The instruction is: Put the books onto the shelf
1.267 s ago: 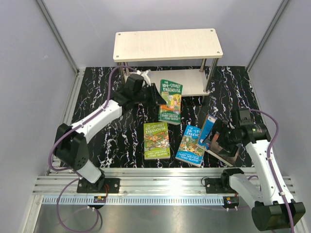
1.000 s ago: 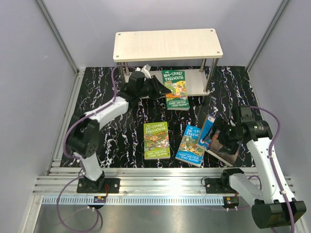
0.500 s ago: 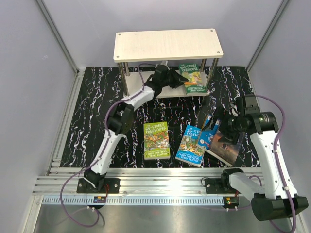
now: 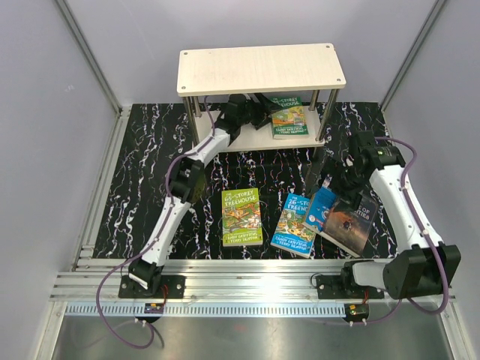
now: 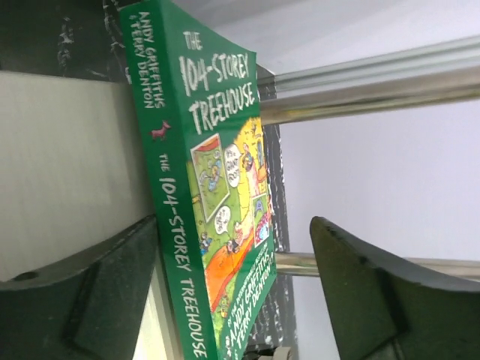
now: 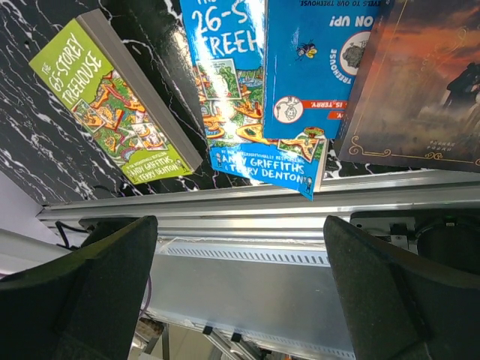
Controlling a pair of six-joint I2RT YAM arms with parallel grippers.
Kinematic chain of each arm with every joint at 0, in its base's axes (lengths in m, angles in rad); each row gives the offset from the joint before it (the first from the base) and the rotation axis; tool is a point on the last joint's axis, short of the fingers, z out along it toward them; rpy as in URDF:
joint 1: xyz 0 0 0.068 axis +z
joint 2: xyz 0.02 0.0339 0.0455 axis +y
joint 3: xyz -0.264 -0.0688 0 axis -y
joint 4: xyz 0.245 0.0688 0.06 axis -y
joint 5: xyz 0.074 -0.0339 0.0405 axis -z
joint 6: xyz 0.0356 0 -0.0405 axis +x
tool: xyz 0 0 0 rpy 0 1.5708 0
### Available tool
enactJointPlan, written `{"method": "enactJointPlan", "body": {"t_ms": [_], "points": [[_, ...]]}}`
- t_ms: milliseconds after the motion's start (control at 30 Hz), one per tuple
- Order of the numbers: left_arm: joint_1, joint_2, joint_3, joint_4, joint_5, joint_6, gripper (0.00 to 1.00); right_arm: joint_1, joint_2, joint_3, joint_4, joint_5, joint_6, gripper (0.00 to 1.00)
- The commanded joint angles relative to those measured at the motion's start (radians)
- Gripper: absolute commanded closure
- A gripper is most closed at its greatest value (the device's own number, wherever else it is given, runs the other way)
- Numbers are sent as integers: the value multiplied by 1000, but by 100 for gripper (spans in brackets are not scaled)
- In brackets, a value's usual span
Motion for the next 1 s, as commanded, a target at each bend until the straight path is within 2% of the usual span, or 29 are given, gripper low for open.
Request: {"method": "enactJointPlan", "body": {"t_ms": [0,267,333,433,533,667,767,967], "points": [[-22,39,65,-15,59,93,14,4,43,6,38,21,8,0],[-62,66,120,-125,70,176,8,3,74,21,35,21,-8,0],[-84,63,123,-142,74,192,1,3,66,21,32,19,-13,0],[-104,28,104,-165,54,224,1,4,51,12,28,13,-24,0],[-107,-53,-5,-214,-60,265,1,4,23,-2,25,3,-30,0],[-98,-263,-133,-317,-284,348,1,4,-20,-11,15,-10,-38,0],[-81,-360,-148,-450,-419,377,1,6,-60,-22,15,-26,-36,0],[-78,-527,-275,-612,-544,431,1,3,-123,-34,22,-65,-33,0]]}}
